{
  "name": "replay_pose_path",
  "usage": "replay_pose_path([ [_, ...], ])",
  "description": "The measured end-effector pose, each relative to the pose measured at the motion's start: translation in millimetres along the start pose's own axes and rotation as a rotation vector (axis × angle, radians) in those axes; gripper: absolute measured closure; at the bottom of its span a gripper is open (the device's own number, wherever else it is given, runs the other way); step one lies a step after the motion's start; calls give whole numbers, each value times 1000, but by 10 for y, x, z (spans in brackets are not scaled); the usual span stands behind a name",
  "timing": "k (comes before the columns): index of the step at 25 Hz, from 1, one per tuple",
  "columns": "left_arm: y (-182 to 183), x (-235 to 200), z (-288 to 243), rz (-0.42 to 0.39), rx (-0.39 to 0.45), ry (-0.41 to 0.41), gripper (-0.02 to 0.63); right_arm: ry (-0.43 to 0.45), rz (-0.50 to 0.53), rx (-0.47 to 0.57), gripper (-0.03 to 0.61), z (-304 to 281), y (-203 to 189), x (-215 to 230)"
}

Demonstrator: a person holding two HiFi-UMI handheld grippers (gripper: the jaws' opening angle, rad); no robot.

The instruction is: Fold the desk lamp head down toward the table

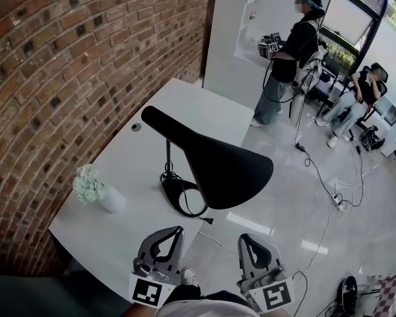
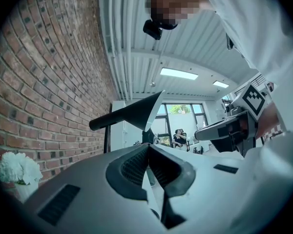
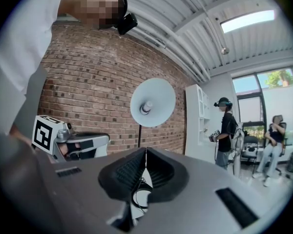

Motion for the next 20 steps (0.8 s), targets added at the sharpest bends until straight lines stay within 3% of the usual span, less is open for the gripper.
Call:
replay_pose_path([
  [13,265,108,-101,-48,41,-14,603,47,13,36,560,-30,77,55],
  [20,535,141,-178,-77,94,61,603,96,6,84,560,-88,114,287],
])
Point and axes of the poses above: the fingertips, and each gripper's own axes: z backward along the fingers, x to its right, y out of its top, the point moved 10 cm from there along z, backward along the fingers, and after that the axes turned 7 degrees about -y, right-handed, at the moved point
